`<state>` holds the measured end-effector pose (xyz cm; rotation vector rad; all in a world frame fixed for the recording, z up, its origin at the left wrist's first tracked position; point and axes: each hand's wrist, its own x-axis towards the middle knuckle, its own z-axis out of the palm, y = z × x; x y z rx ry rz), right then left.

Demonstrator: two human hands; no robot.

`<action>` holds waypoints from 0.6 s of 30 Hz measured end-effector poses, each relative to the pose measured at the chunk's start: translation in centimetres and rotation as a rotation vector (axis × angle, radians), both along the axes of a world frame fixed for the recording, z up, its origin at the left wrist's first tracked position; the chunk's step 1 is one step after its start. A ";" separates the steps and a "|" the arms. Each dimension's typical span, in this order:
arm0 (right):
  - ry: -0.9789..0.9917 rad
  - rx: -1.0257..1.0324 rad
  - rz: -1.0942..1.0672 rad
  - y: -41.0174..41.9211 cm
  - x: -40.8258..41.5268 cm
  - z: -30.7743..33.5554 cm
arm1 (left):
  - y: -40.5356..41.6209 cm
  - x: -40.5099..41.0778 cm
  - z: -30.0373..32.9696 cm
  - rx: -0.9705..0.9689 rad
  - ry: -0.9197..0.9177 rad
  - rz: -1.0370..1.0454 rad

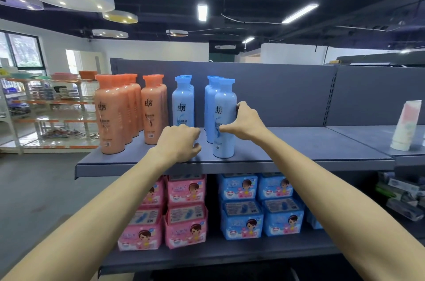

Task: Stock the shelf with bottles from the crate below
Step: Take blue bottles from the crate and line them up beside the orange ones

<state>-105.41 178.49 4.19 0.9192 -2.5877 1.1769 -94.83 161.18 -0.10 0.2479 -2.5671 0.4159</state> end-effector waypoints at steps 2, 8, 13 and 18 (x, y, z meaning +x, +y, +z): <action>0.021 0.046 -0.012 0.1 0.3 -0.2 | 0.1 -0.1 0.1 -0.012 -0.009 0.010; 0.183 0.184 -0.149 -0.5 1.2 -1.8 | 0.4 -0.4 0.4 -0.045 -0.005 0.000; 0.070 0.147 -0.039 -1.1 0.3 -1.6 | -0.1 -0.7 0.3 -0.046 -0.024 0.016; 0.023 0.212 0.034 -1.5 -0.4 -1.2 | -0.3 -1.0 0.2 -0.057 -0.033 0.031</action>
